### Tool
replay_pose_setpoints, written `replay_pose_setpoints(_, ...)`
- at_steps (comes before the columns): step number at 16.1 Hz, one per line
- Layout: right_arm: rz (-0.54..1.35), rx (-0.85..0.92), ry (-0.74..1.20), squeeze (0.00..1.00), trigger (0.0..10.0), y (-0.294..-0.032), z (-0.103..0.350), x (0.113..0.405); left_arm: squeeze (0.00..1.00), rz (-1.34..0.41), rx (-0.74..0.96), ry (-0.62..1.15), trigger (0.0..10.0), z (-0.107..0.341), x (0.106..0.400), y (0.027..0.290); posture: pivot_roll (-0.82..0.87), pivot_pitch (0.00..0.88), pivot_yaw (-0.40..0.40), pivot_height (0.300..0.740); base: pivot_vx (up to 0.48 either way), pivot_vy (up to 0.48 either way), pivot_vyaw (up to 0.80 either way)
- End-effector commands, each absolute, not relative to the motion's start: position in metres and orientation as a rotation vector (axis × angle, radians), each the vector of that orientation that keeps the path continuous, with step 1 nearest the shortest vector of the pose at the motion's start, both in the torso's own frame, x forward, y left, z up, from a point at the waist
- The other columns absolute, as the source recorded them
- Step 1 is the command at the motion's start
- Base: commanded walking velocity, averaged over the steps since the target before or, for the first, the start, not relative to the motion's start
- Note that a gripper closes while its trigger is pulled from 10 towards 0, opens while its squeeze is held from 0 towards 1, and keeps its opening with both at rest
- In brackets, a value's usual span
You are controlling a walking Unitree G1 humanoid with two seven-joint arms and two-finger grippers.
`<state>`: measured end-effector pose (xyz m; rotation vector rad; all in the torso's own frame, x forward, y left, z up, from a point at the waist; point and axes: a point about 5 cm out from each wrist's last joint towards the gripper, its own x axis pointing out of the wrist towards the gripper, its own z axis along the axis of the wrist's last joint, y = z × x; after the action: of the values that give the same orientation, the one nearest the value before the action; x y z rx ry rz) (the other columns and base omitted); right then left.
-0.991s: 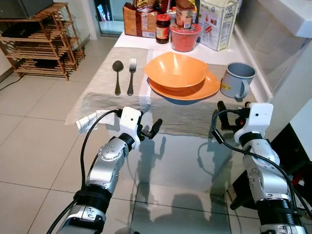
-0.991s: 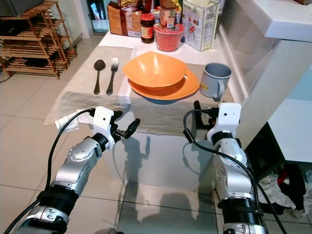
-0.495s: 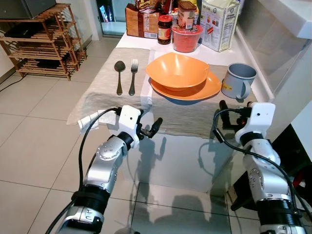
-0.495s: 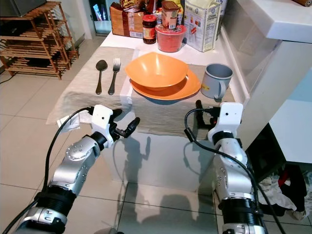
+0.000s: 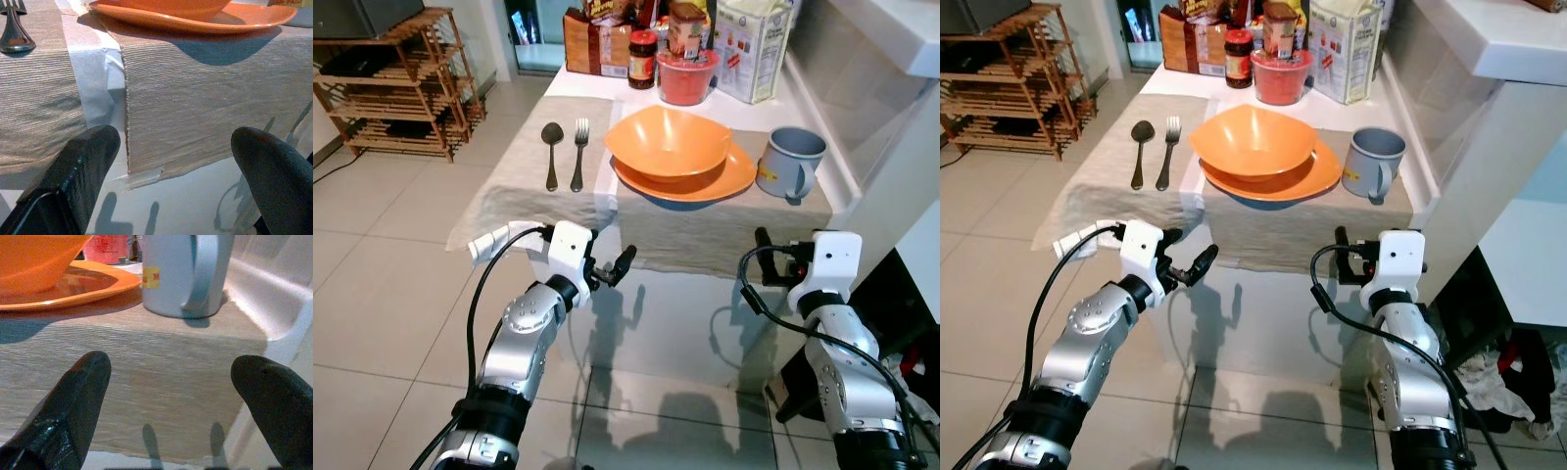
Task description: Setting the table
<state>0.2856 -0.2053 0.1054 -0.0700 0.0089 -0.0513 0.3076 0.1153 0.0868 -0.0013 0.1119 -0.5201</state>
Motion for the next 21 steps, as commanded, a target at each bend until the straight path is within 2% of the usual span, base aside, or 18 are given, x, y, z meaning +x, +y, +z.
replay_pose_setpoints(1, -0.056, -0.082, -0.001, 0.0, 10.0, -0.206, 0.111, 0.286, 0.0, -0.524, 0.0, 0.112, 10.0, 0.089, 0.307, 0.115, 0.01, 0.0, 0.02, 0.74, 0.0, 0.0, 0.0)
replay_pose_setpoints(3, -0.057, -0.047, -0.035, 0.0, 10.0, -0.207, 0.116, 0.285, 0.0, -0.512, -0.008, 0.115, 10.0, 0.088, 0.303, 0.115, 0.0, 0.0, 0.022, 0.74, 0.0, 0.0, 0.0)
replay_pose_setpoints(7, -0.041, -0.037, -0.051, 0.0, 10.0, -0.205, 0.113, 0.281, 0.0, -0.415, -0.039, 0.123, 10.0, 0.088, 0.303, 0.131, 0.0, 0.0, 0.015, 0.74, 0.0, 0.0, 0.0)
replay_pose_setpoints(13, -0.054, -0.056, -0.064, 0.0, 10.0, -0.211, 0.119, 0.277, 0.0, -0.449, -0.013, 0.147, 10.0, 0.083, 0.291, 0.13, 0.0, 0.0, 0.024, 0.74, 0.0, 0.0, 0.0)
replay_pose_setpoints(21, -0.048, -0.073, -0.076, 0.0, 10.0, -0.211, 0.125, 0.284, 0.0, -0.449, -0.003, 0.165, 10.0, 0.082, 0.29, 0.13, -0.01, 0.0, 0.031, 0.74, 0.0, 0.0, 0.0)
